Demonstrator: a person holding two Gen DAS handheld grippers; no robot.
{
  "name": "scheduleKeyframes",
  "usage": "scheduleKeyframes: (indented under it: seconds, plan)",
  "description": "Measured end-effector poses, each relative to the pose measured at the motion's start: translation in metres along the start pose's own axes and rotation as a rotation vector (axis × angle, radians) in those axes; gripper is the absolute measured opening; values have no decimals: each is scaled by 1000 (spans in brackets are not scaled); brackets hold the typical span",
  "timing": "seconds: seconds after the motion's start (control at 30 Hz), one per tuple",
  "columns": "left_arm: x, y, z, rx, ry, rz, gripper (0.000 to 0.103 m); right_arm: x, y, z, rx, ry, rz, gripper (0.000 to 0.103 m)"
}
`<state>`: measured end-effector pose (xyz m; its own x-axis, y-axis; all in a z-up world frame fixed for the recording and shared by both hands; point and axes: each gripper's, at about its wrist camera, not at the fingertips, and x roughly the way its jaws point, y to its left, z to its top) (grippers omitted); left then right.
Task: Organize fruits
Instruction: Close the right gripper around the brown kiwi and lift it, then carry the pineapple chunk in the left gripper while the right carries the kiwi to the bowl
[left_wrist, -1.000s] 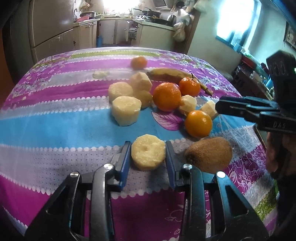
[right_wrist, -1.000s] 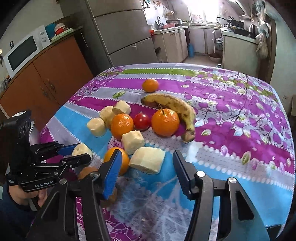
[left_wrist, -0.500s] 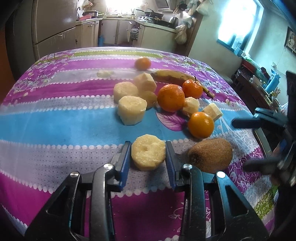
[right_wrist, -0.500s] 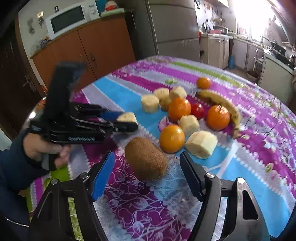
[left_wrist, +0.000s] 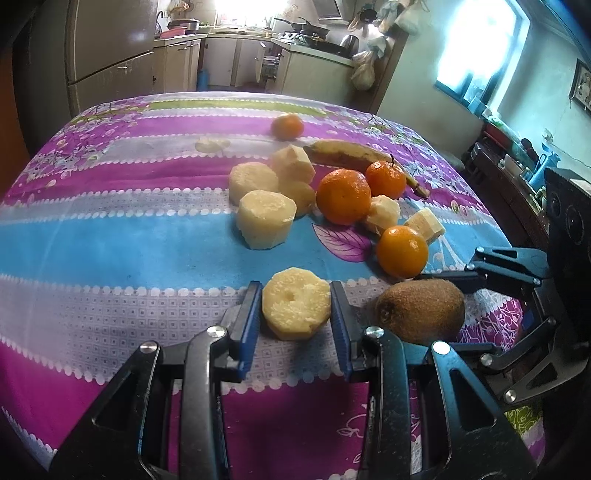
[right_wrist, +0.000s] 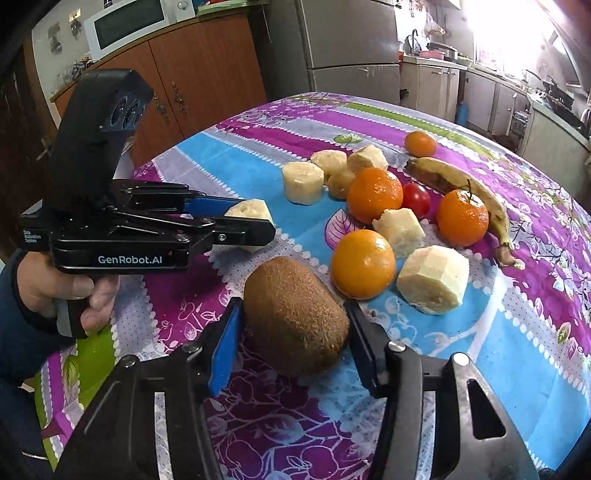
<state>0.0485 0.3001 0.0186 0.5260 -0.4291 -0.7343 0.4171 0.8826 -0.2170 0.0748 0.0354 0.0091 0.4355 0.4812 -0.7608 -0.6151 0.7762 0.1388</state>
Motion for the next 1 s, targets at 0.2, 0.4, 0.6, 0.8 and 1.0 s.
scheduleKeyframes:
  seconds: [0.2, 0.4, 0.6, 0.8, 1.0]
  plan:
    - [-12, -1, 2, -2, -37, 18, 36, -8, 2, 1, 34, -29, -21, 55]
    - [-49, -8, 8, -5, -141, 9, 36, -49, 7, 3, 67, -126, -61, 55]
    - [-111, -16, 2, -5, -249, -21, 36, -103, 26, 25, 73, -277, -84, 56]
    - [-201, -10, -13, 25, -375, 52, 36, -127, 83, 77, 13, -404, 8, 56]
    - [-275, 40, -44, -45, -446, 211, 36, -110, 151, 117, -52, -428, 127, 56]
